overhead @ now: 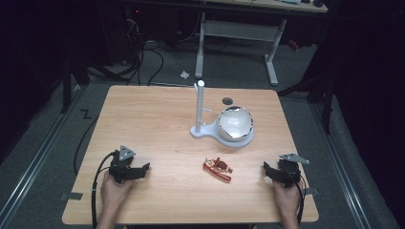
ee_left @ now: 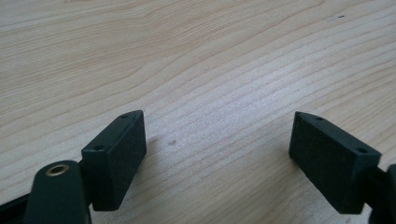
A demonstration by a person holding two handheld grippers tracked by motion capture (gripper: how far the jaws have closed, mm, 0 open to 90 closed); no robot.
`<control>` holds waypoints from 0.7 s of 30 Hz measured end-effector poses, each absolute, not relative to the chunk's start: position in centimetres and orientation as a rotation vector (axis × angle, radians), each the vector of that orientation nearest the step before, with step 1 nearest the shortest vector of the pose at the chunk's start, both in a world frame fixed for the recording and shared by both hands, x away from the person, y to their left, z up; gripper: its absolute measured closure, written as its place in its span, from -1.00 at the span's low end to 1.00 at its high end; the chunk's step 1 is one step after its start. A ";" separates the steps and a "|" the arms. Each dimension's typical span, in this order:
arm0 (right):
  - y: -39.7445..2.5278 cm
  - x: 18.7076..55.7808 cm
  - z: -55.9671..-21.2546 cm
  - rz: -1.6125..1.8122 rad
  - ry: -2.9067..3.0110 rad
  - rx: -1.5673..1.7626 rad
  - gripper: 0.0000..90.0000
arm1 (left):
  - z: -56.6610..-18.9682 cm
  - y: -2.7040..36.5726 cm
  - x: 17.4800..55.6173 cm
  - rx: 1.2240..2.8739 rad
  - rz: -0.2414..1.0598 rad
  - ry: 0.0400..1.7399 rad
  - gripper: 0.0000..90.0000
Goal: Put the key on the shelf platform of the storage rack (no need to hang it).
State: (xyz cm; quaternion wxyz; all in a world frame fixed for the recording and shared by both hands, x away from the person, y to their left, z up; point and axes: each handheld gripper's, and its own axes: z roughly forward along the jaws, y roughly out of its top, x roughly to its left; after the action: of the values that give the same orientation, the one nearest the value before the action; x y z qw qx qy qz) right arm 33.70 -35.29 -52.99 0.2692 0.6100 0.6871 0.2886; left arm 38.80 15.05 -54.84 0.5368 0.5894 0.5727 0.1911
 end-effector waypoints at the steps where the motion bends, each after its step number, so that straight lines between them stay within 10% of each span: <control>1: -35.3 33.7 -53.0 0.778 1.853 1.644 -0.29 | -54.8 15.1 38.8 1.403 0.455 1.363 -0.58; 21: -35.2 33.7 -53.0 0.776 1.863 1.643 -0.35 | -54.8 15.1 38.8 1.399 0.454 1.367 -0.56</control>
State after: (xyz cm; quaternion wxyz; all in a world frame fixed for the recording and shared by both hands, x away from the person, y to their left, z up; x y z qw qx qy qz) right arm 33.67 -35.20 -52.98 0.2661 0.6086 0.6901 0.2874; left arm 38.77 15.10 -54.81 0.5369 0.5876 0.5745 0.1907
